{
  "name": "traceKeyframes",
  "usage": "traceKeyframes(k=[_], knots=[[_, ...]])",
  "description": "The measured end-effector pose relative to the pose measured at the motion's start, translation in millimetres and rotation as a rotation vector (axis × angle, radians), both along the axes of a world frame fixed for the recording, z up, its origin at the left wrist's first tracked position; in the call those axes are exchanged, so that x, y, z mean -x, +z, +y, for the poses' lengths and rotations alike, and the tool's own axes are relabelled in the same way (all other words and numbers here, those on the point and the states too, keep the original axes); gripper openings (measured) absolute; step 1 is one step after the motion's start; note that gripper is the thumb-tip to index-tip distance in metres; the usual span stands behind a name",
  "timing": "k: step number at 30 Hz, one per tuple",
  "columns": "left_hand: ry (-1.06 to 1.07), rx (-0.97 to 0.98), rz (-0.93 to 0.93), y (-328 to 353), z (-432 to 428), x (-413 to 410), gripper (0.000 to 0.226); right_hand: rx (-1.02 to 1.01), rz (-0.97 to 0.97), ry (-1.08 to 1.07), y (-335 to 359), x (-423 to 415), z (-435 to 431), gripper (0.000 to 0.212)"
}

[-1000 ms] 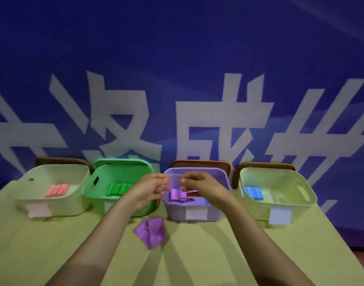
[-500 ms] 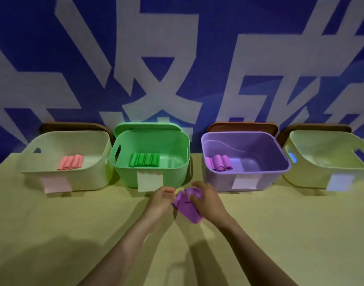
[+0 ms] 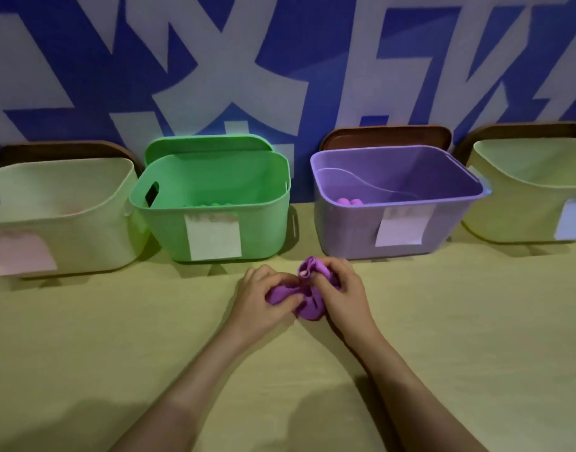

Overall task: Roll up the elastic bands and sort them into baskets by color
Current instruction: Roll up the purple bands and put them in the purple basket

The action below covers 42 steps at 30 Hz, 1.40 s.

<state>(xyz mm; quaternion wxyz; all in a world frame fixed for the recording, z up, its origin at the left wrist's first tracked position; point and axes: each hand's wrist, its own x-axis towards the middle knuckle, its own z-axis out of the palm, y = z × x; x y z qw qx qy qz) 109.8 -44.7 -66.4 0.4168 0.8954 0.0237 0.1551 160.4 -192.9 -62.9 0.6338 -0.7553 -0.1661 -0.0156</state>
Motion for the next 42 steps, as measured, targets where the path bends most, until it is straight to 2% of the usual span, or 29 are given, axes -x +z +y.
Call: traceKeyframes(k=[2,4,7,14,16,21,23,25,27,30,34,37,42], knots=[[0.013,0.118,-0.057,2,-4,7,0.026,-0.071,0.018,0.047,0,4,1,0.021],[0.079,0.231,-0.081,4,-9,12,0.033,-0.088,0.014,0.107,1,11,0,0.014],[0.124,0.319,-0.068,9,-14,19,0.04,-0.05,0.007,0.131,3,23,2,0.016],[0.157,0.258,-0.091,30,-10,64,0.029,-0.278,0.311,0.227,25,83,2,0.02],[0.105,0.307,-0.079,49,-6,78,0.026,-0.277,0.303,0.208,42,95,-1,0.02],[-0.047,0.747,-0.14,99,-10,114,0.015,-0.135,0.204,0.252,89,121,-11,0.013],[-0.095,0.795,-0.155,116,-14,130,0.003,-0.059,0.106,0.24,105,134,-15,0.022],[-0.136,0.818,-0.131,131,-15,147,0.009,0.006,-0.029,0.295,122,148,-18,0.034],[-0.157,0.851,-0.1,144,-16,159,0.014,0.065,-0.135,0.311,136,163,-21,0.033],[-0.176,0.823,-0.09,156,-18,170,0.017,0.016,-0.203,0.309,152,180,-26,0.036],[-0.175,0.713,-0.088,166,-25,180,0.028,0.001,-0.267,0.276,168,187,-29,0.013],[-0.178,0.787,-0.104,174,-28,185,0.04,-0.057,-0.241,0.212,175,187,-23,0.014],[-0.179,0.671,-0.231,180,-26,187,0.016,-0.192,-0.182,0.292,182,186,-26,0.011]])
